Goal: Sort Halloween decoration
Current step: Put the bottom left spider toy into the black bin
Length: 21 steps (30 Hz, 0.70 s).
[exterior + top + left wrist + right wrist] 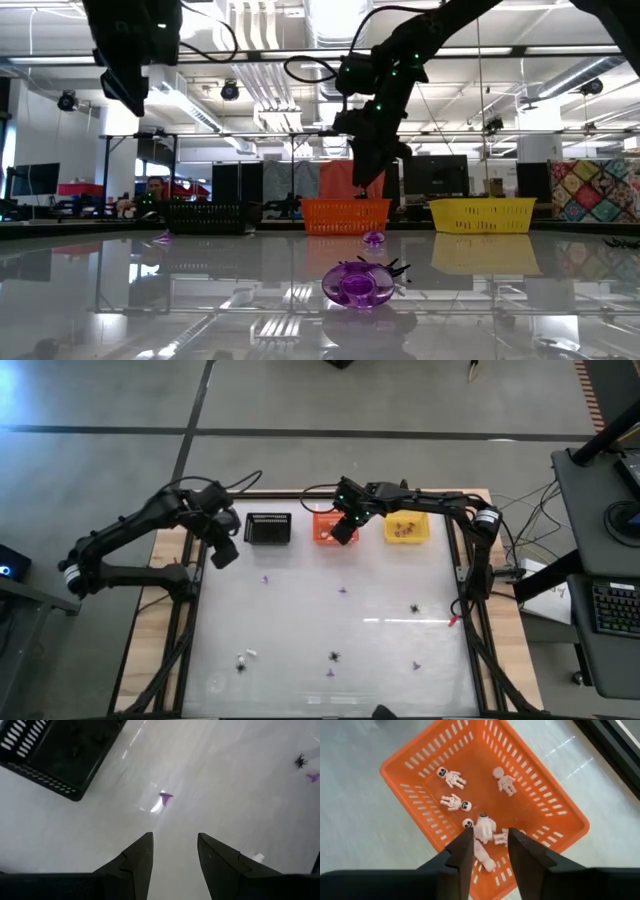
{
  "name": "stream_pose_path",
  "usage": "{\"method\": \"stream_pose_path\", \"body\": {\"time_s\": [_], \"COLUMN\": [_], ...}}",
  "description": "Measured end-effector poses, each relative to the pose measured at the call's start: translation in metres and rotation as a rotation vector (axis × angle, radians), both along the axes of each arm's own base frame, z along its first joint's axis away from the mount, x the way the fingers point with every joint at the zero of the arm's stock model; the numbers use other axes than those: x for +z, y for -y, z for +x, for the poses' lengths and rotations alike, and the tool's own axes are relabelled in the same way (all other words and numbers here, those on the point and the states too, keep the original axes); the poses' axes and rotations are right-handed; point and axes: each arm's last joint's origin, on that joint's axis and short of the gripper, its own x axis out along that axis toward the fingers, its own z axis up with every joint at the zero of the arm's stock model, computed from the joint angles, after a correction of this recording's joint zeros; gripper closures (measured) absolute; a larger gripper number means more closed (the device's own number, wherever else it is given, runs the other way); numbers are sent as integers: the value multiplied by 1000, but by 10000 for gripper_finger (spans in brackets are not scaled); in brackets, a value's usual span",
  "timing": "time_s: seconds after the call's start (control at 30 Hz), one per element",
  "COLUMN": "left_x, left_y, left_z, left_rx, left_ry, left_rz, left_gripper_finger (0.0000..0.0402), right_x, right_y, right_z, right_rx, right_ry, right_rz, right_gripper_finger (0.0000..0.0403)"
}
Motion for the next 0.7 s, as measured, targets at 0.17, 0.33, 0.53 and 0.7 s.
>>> {"method": "stream_pose_path", "body": {"time_s": [0.17,0.33,0.53,0.7], "left_x": [-5,-8,-20,-38], "left_y": [0,8,32,57], "left_z": [2,7,15,22], "left_rx": [0,-61,-168,-242], "left_ry": [-57,-46,-81,-129], "left_rz": [-42,-98,-167,-199], "left_gripper_finger": [264,264,264,264], "right_x": [7,12,30,53], "right_y": [-1,-2,-10,-21], "right_z": [-2,-4,-15,-27], "right_rx": [0,0,-13,-63], "right_ry": [16,20,24,55], "right_rz": [-9,-11,-1,21], "right_gripper_finger": [262,244,238,238]}}
